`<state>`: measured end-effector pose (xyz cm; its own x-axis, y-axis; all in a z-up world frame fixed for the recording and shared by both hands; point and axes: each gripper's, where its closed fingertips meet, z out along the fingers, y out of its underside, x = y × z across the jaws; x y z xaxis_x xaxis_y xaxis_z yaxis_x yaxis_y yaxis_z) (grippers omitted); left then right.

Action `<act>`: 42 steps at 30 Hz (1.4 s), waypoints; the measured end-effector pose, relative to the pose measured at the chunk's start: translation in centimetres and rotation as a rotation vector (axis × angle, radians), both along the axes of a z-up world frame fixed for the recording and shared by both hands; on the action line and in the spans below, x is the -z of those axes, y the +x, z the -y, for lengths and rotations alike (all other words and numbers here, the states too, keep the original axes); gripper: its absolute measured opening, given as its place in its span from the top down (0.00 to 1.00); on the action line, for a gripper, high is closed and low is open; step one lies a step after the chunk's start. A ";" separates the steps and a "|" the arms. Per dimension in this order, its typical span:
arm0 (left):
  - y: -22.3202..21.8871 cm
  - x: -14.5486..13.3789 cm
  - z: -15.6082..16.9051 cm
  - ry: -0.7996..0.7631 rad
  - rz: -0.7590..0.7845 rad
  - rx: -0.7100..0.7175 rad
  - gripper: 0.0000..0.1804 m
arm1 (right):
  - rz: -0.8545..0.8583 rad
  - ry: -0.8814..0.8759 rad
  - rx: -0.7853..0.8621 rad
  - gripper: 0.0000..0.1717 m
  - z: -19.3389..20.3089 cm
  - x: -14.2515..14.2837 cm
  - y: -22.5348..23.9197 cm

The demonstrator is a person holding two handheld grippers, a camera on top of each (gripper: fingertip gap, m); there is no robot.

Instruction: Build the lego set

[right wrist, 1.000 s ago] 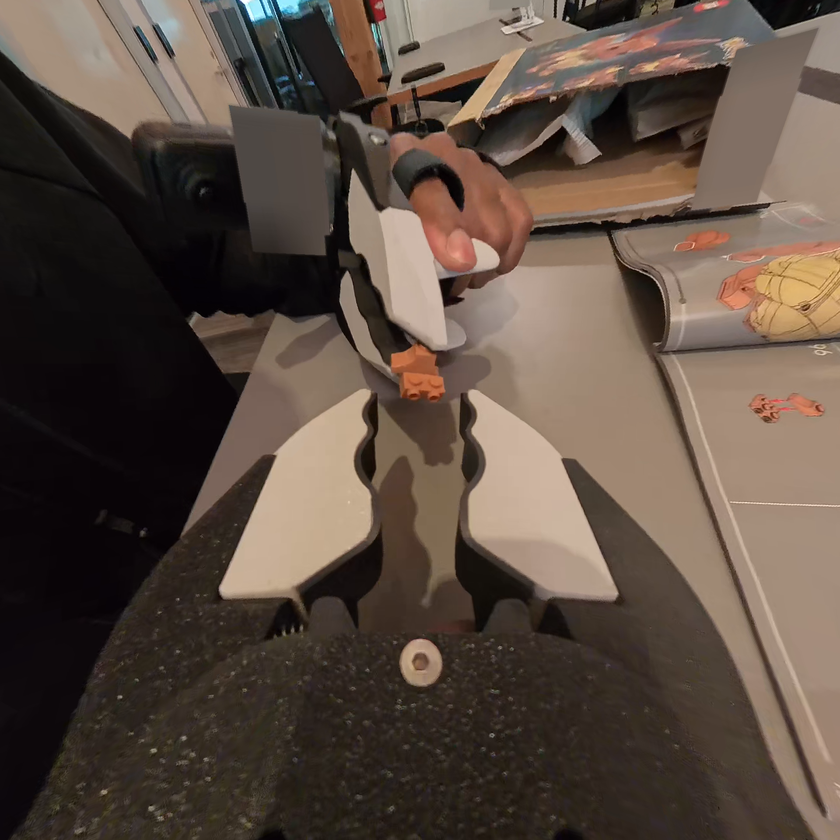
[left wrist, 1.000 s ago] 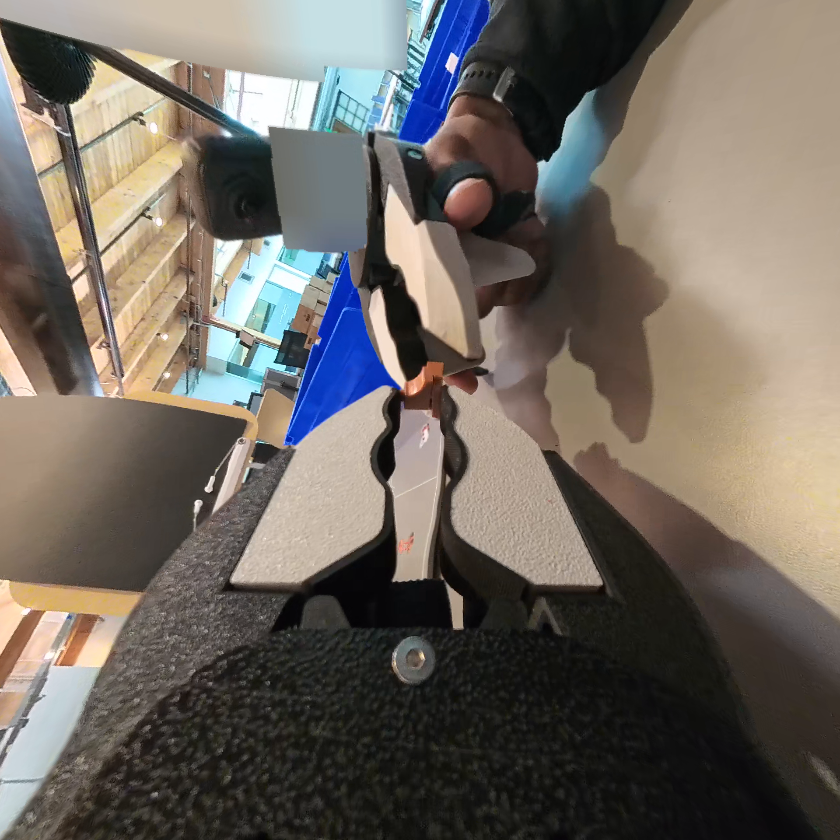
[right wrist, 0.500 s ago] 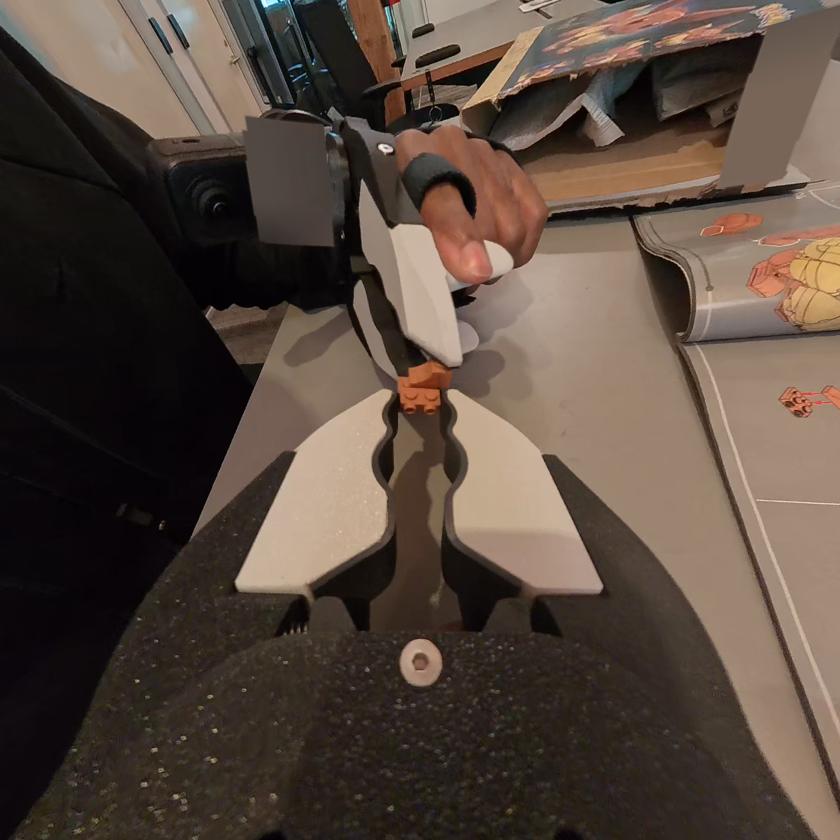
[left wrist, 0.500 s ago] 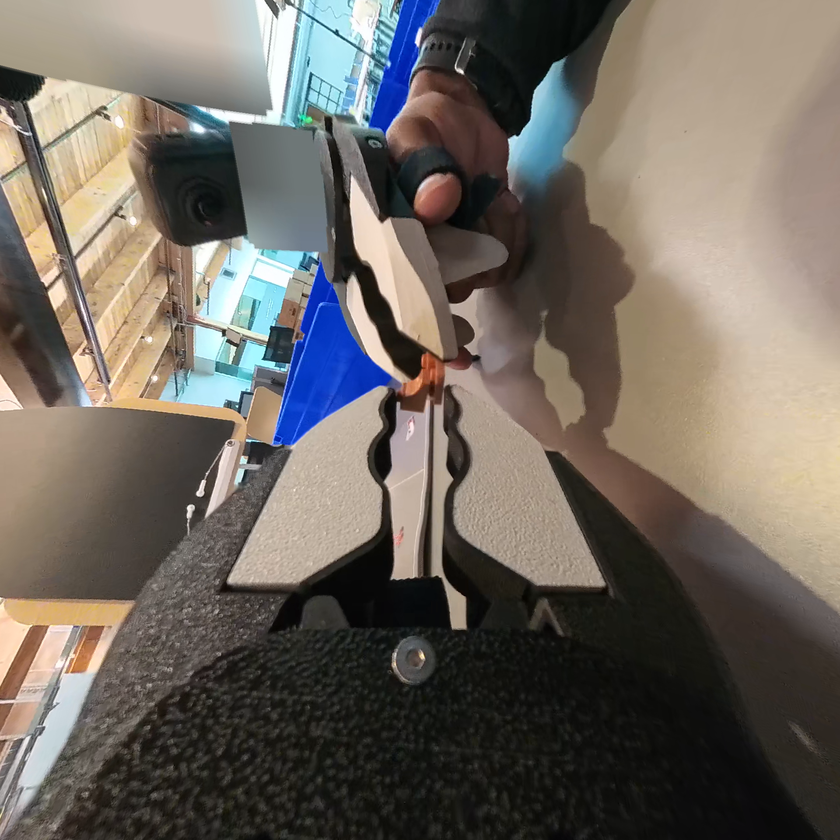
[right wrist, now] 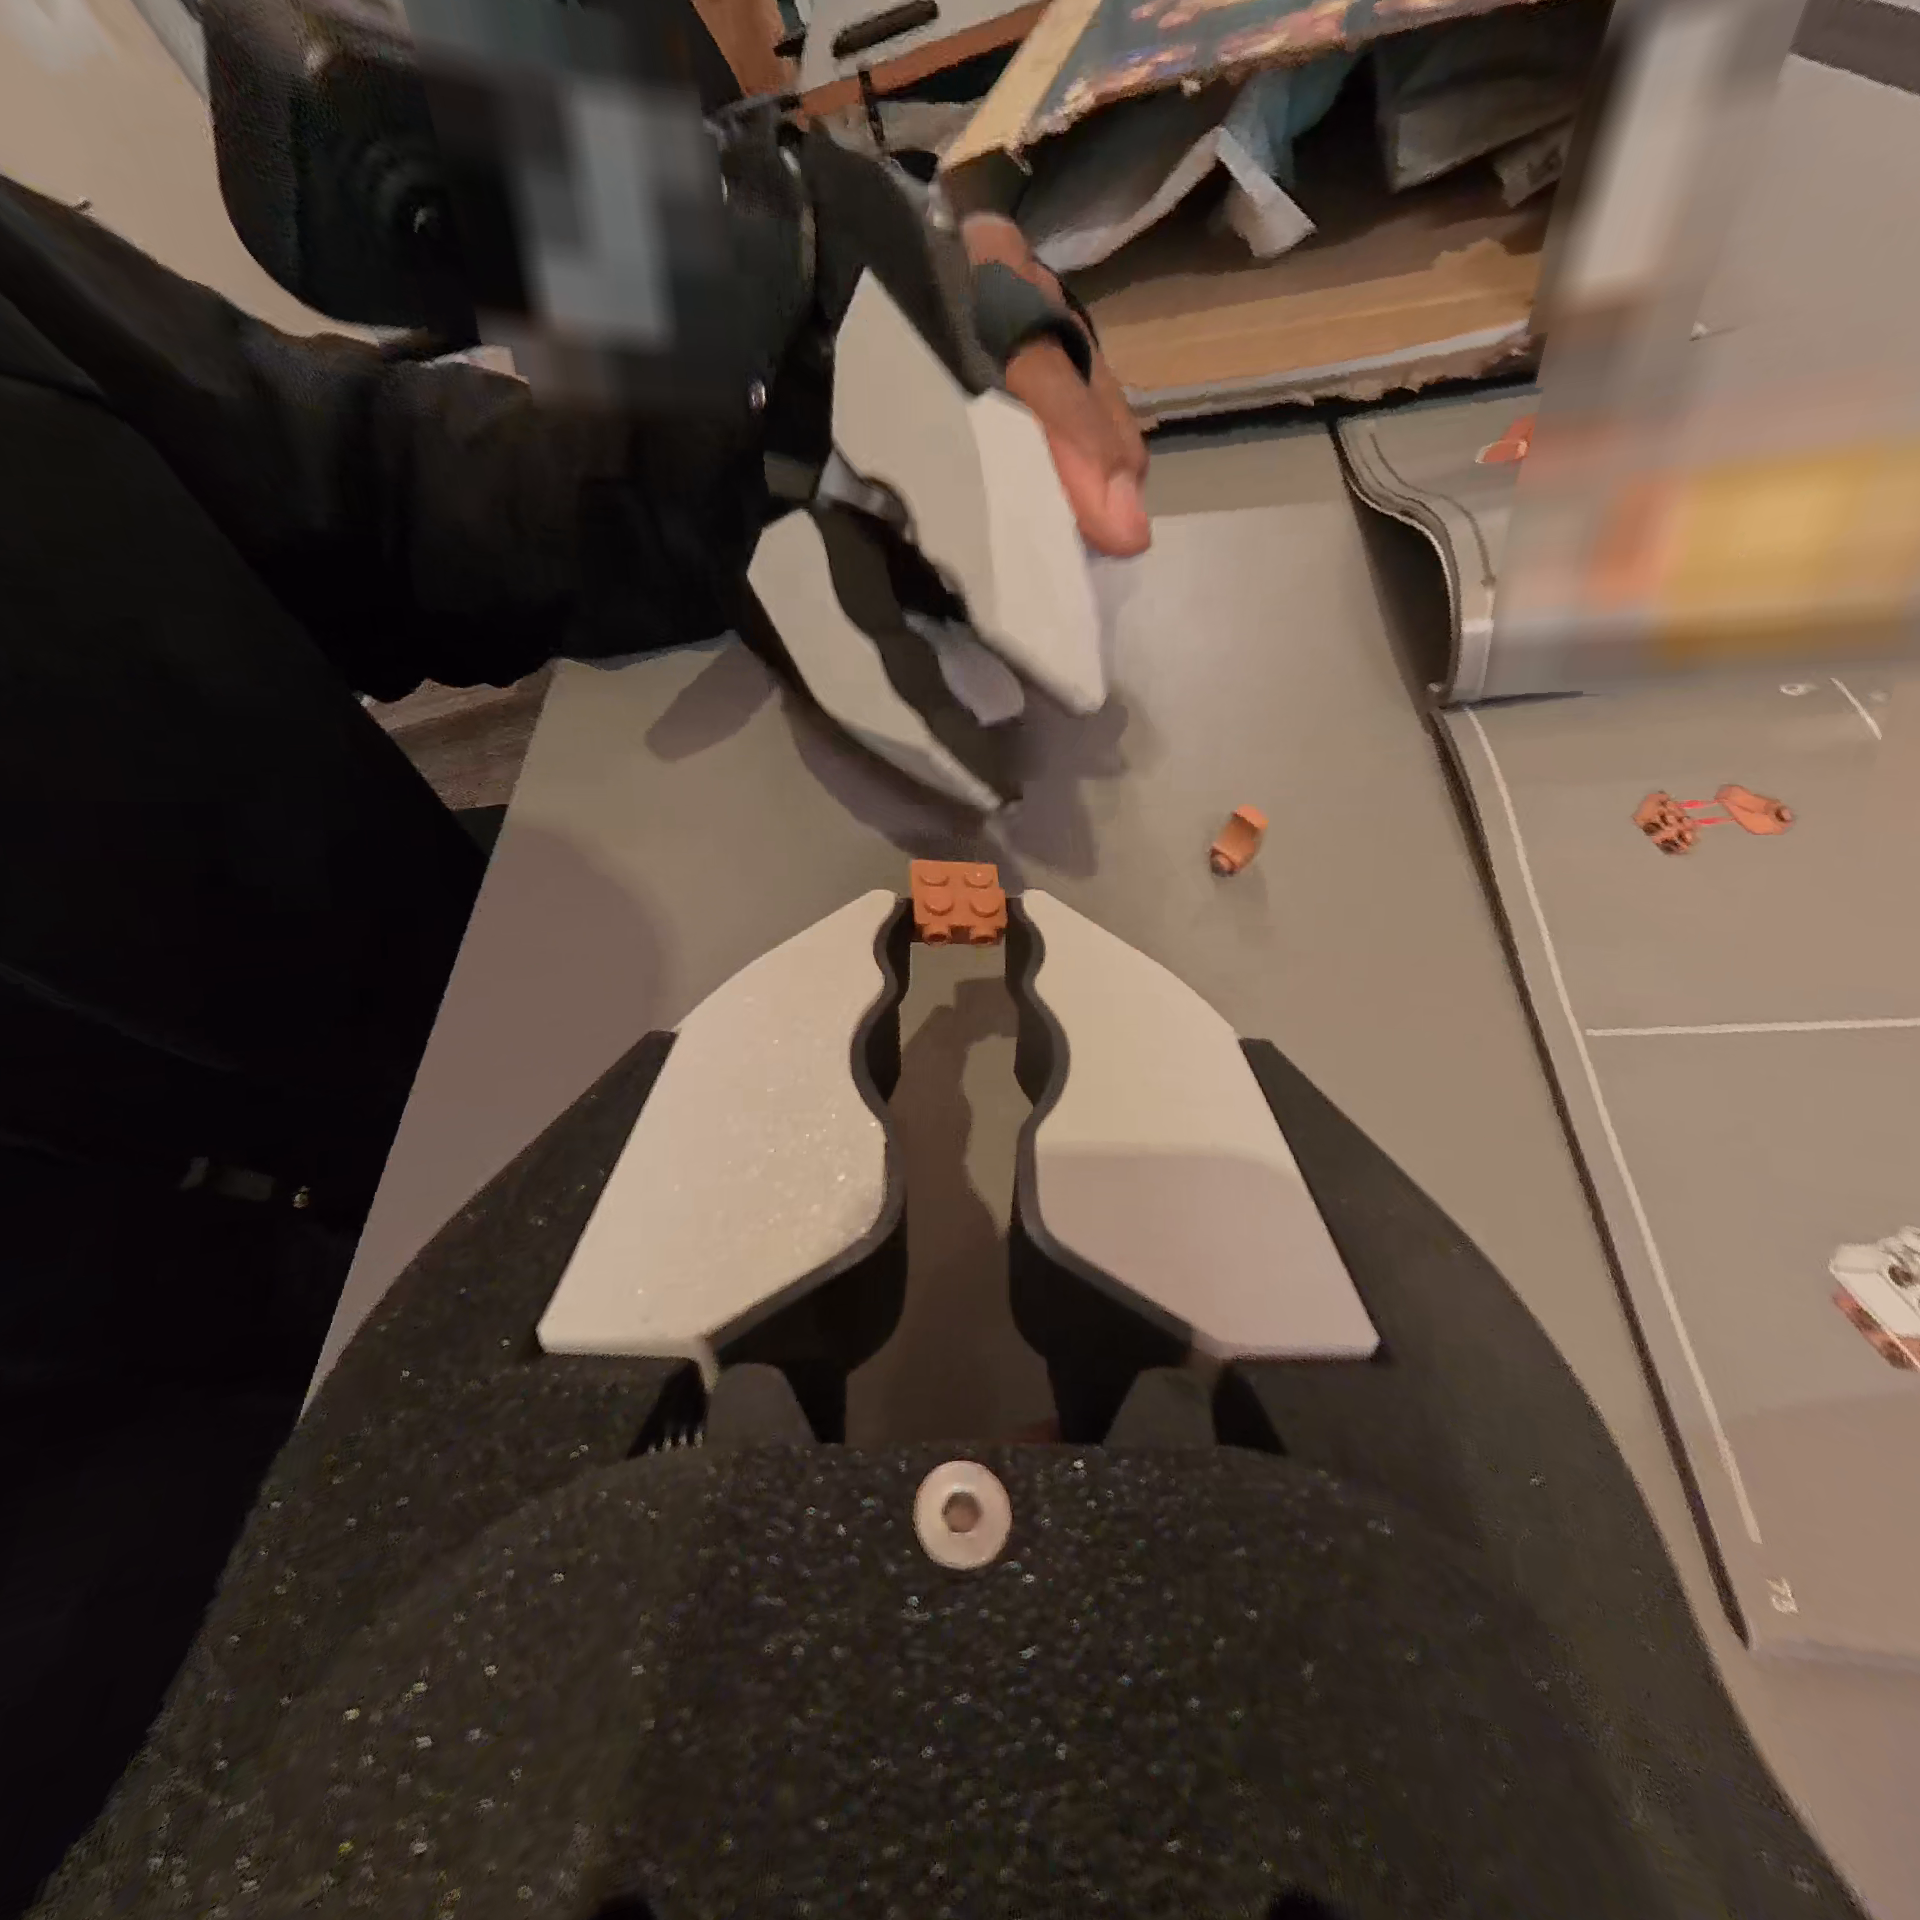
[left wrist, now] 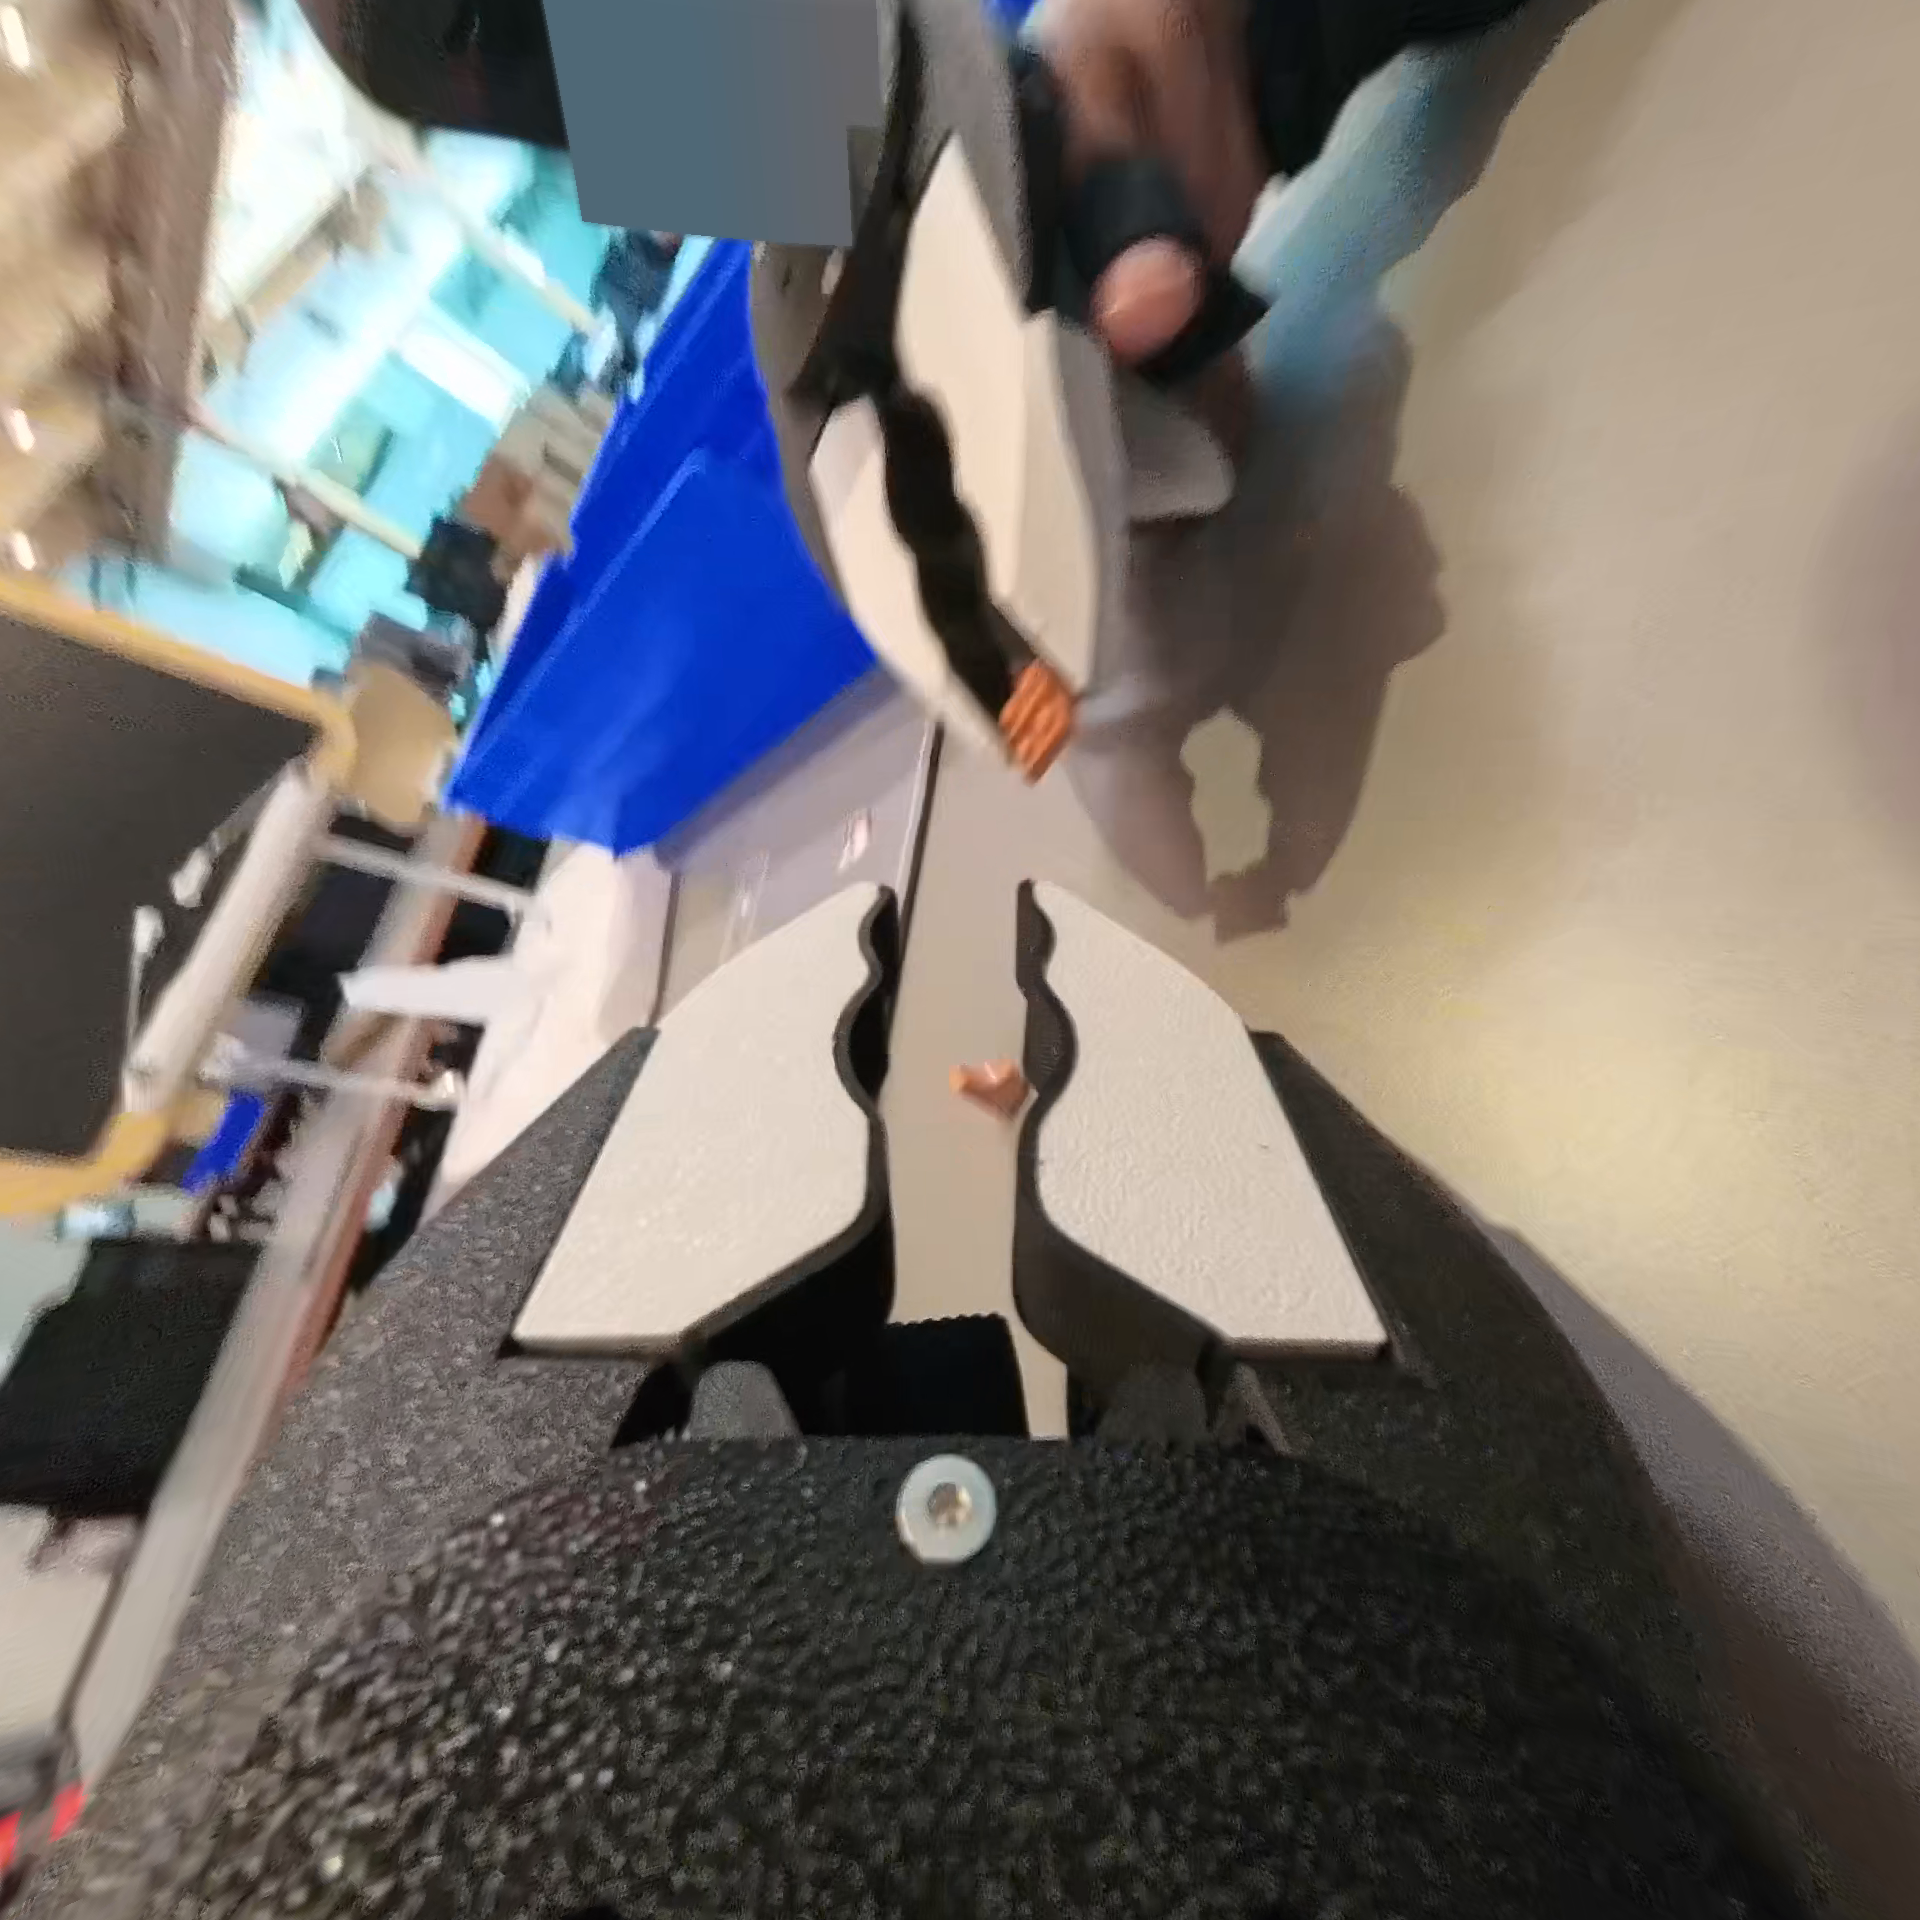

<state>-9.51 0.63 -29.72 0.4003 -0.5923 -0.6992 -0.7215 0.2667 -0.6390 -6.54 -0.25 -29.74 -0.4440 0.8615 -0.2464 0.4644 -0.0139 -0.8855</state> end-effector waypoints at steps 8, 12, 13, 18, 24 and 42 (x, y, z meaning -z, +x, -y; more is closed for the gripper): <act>-3.5 4.3 -2.0 -0.338 0.005 -0.247 0.88 | 0.189 0.221 0.080 0.90 -1.8 3.7 0.3; -2.8 4.4 -2.5 -0.435 0.084 -0.253 0.85 | 0.251 0.367 0.044 0.90 -1.6 5.4 0.6; -2.9 4.4 -2.6 -0.448 0.094 -0.263 0.84 | 0.253 0.400 0.037 0.90 -1.6 5.6 0.7; -3.2 4.7 -2.9 -0.513 0.135 -0.301 0.84 | 0.252 0.400 0.021 0.90 -1.7 5.7 0.8; -3.1 5.1 -2.9 -0.575 0.149 -0.310 0.92 | 0.244 0.386 -0.028 0.90 -1.1 5.6 1.1; 0.2 0.2 -3.8 -0.753 0.884 -0.320 0.98 | -0.067 0.473 0.222 0.83 -3.6 1.8 -2.1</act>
<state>-9.28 4.39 -29.94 0.7697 -0.5203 0.3700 0.0793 -0.4970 -0.8641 -8.66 3.37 -31.54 -0.2398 0.9468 0.2148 0.4376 0.3029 -0.8466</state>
